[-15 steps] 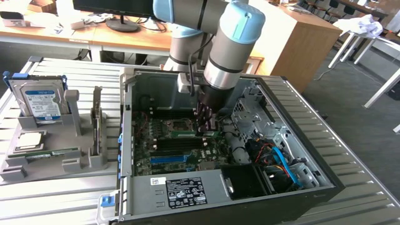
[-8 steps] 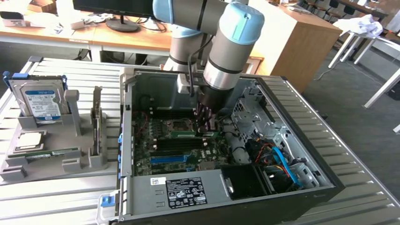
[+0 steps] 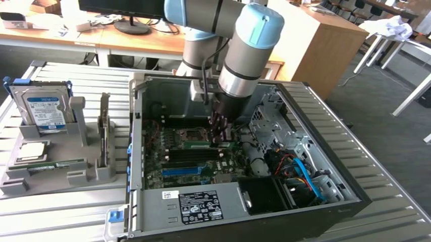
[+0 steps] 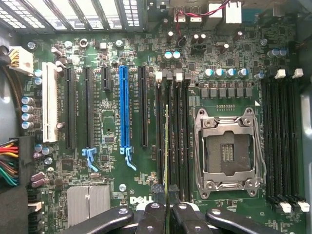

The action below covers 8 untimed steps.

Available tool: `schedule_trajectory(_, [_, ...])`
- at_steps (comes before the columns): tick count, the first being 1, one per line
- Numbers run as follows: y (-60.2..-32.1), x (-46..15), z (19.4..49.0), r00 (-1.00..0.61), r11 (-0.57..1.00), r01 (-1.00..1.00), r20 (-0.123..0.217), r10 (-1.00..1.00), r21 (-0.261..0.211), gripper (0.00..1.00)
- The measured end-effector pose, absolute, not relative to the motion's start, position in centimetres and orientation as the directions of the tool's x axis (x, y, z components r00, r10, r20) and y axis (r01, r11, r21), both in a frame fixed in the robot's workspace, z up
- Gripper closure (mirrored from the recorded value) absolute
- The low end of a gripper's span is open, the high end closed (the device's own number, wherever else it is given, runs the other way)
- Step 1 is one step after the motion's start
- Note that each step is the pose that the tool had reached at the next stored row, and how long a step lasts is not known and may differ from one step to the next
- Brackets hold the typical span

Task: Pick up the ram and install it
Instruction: 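Insert the ram into the slot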

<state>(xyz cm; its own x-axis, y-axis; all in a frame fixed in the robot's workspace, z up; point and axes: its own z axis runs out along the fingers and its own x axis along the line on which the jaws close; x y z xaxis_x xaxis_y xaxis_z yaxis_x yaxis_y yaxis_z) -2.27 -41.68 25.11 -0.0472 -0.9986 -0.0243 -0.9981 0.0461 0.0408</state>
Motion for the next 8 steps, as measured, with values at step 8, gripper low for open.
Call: schedule_trajectory(8, [-41.69,-2.69,24.79,-0.047,0.046,-0.998,-0.024,-0.999,0.041,0.87])
